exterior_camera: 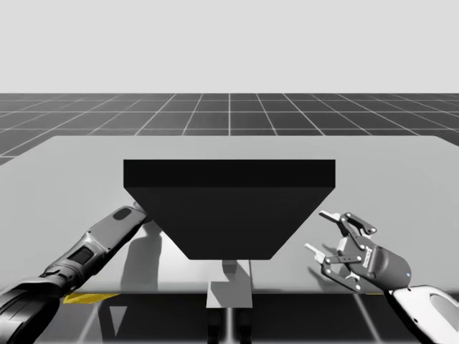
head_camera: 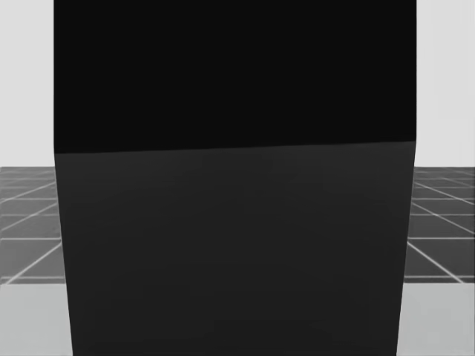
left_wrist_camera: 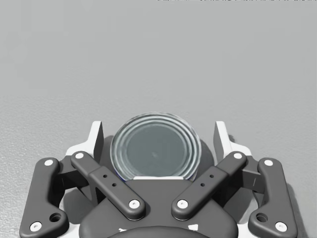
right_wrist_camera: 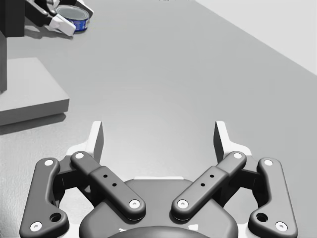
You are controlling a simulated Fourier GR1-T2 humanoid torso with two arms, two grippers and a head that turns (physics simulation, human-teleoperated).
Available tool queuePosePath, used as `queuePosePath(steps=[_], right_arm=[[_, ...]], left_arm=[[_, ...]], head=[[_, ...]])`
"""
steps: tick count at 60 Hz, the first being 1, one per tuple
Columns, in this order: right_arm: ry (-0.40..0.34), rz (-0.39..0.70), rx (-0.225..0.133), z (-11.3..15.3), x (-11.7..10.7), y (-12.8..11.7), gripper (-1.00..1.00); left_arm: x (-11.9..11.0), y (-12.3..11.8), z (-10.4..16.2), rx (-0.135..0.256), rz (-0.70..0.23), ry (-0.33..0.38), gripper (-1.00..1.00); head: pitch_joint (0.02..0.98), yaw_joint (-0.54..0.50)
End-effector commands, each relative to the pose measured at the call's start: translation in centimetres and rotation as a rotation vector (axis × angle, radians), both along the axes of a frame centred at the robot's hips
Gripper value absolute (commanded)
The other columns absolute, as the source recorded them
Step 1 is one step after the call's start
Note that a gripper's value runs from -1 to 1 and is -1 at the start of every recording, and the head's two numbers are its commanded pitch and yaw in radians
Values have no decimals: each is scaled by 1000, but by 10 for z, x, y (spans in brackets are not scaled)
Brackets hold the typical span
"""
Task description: Reach around the screen and pick up the object behind it.
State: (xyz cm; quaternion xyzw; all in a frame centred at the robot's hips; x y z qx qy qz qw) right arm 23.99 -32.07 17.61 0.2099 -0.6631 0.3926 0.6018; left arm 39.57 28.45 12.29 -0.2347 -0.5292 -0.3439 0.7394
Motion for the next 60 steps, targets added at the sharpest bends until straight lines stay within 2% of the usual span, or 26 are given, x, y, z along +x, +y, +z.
queuePosePath(steps=[1,14,17,19,20,21,22,23,30,40,43,49,60], right_arm=[[-6,10,-4,1,-3,4,-1000],[-6,17,-6,1,-5,7,-1000],[-7,18,-7,1,-6,7,-1000],[-6,17,-7,1,-6,7,-1000],[-6,17,-6,1,-6,7,-1000],[-6,17,-6,2,-6,7,-1000],[-6,17,-5,2,-6,7,-1000],[-7,17,-6,2,-7,7,-1000],[-7,16,-6,2,-7,8,-1000],[-10,9,2,3,-7,7,-1000],[-13,7,2,3,-7,7,-1000],[-19,2,7,5,-7,6,-1000],[-20,-8,16,5,-6,5,-1000]], left_arm=[[8,2,-11,8,11,14,-1000],[11,3,-17,18,25,47,-1000],[12,5,-19,21,34,55,-913],[11,5,-19,21,36,54,-687],[11,5,-20,16,38,66,469],[11,5,-20,18,35,66,819],[11,5,-20,20,35,65,947],[11,5,-20,19,37,68,985],[11,6,-18,26,47,59,993],[4,14,1,33,75,18,1000],[1,20,8,62,92,9,1000],[-8,45,20,101,149,-16,1000],[-27,95,42,115,251,-64,1000]], head=[[181,-6],[183,-9],[183,-9],[183,-9],[184,-10],[184,-10],[184,-10],[184,-10],[185,-11],[182,-11],[179,-12],[175,-13],[172,-14]])
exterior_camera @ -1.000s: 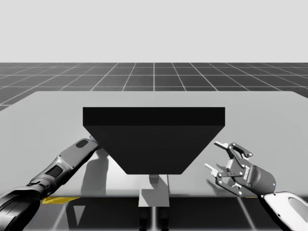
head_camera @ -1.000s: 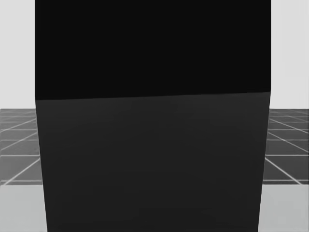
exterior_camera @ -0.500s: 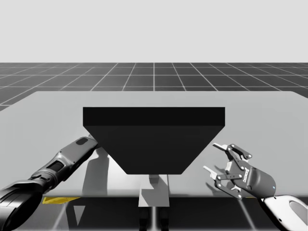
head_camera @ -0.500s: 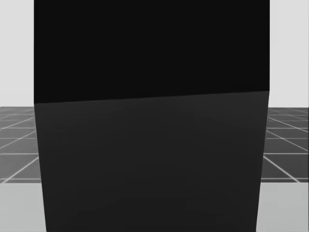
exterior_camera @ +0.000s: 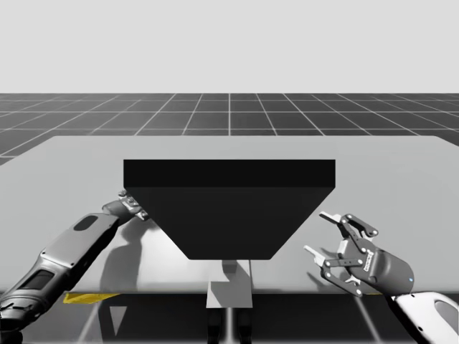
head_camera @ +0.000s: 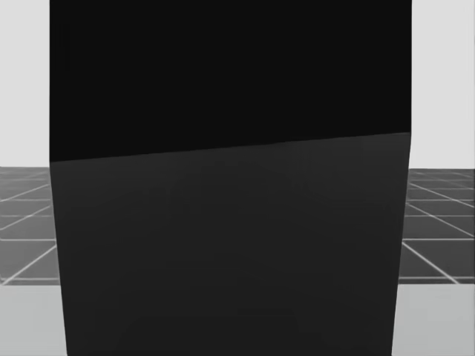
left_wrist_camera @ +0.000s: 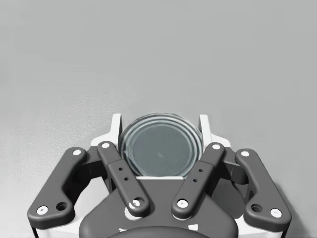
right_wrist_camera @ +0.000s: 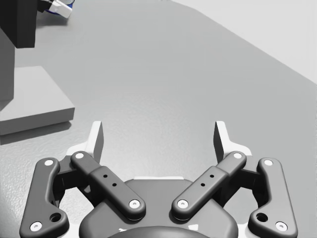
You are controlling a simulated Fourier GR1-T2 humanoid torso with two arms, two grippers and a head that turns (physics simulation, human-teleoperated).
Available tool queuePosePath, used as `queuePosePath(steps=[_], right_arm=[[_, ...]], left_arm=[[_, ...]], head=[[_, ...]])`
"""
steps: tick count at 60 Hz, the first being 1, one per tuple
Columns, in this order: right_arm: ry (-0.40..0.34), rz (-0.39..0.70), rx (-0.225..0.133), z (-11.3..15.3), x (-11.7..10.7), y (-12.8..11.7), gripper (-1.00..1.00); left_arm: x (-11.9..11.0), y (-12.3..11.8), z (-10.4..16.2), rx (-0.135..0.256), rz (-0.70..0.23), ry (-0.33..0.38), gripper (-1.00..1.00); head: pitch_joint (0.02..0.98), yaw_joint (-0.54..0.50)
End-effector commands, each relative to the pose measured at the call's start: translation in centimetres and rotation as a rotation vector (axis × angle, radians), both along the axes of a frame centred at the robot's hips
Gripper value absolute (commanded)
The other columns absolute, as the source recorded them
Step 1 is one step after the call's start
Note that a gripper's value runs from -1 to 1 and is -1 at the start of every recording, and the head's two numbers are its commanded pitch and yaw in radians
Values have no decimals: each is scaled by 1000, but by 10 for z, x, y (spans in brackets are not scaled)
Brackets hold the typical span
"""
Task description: Reach around the screen and pick up the object behind it.
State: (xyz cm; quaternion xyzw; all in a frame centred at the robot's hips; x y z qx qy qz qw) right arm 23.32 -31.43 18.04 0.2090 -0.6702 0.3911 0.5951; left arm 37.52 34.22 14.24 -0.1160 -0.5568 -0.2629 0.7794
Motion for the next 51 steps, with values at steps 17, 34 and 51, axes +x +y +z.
queuePosePath(steps=[17,34,51], right_arm=[[-3,-8,7,0,2,-1,-1000],[-3,-17,13,-2,2,-2,-1000],[-2,-27,15,-4,5,-1,-1000]], left_arm=[[-27,66,72,41,30,-127,1000],[-51,59,152,68,44,-321,1000],[-84,39,234,15,88,-577,1000]], head=[[167,-12],[163,-18],[164,-17]])
